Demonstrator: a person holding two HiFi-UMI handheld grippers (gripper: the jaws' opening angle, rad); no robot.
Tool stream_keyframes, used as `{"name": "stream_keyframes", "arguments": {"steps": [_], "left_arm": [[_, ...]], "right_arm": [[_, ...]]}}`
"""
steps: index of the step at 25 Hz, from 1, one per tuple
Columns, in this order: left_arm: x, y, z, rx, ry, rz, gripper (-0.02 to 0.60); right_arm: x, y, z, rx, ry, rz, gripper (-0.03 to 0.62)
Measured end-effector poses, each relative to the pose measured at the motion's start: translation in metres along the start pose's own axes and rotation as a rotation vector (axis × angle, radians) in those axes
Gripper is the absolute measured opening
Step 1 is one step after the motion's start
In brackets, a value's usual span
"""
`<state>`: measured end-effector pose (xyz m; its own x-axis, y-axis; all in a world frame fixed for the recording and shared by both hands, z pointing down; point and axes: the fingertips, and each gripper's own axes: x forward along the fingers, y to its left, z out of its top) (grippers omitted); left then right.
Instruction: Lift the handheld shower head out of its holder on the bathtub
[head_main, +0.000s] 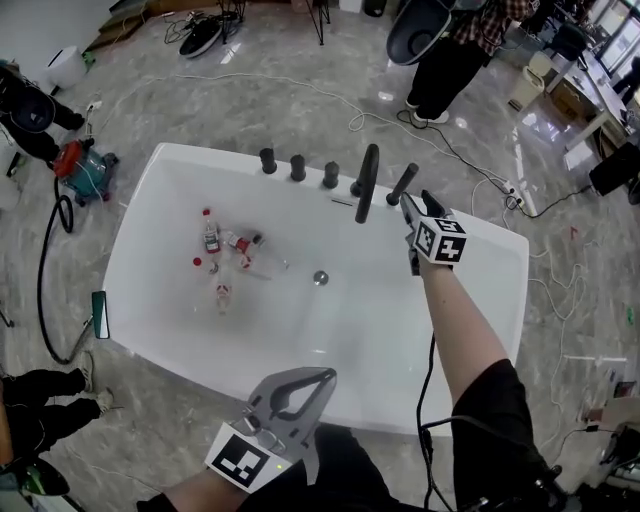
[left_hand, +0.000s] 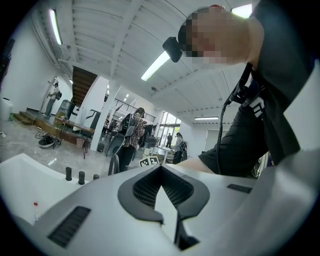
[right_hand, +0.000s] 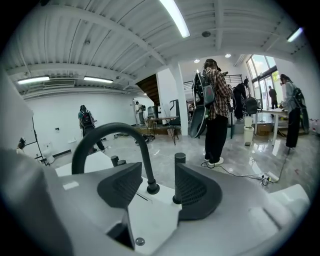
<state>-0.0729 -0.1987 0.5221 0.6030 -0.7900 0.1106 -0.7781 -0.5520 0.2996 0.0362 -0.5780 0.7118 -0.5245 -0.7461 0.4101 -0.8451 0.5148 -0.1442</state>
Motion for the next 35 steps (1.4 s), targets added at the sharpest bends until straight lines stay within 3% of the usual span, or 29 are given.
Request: {"name": "stream_keyframes", "arguments": {"steps": [13,20,24,35], "left_arm": [[0.005,0.036,-0.049,-0.015,0.015,0.009,0.0],[-0.009,0.043,-0.084,-0.041,0.076,0.035,0.0],[-0.02,0.047,-0.093,-0.044,0.094,0.063,0.0],[-0.023,0.019,-0.07,-0.03,0.087,0.022,0.0]], "right_arm": [[0.088,-0.049,-0.021,-0.005,0.037,-0.07,0.219],[0.117,-0.056,-0.032,-0.007,0.087,-0.106,0.218],[0.119,-0.059,-0.035,-0.022,0.082,-0.147,0.135],[0.068,-0.042,0.01,-0.081,-0.029,-0.103,0.132]]}}
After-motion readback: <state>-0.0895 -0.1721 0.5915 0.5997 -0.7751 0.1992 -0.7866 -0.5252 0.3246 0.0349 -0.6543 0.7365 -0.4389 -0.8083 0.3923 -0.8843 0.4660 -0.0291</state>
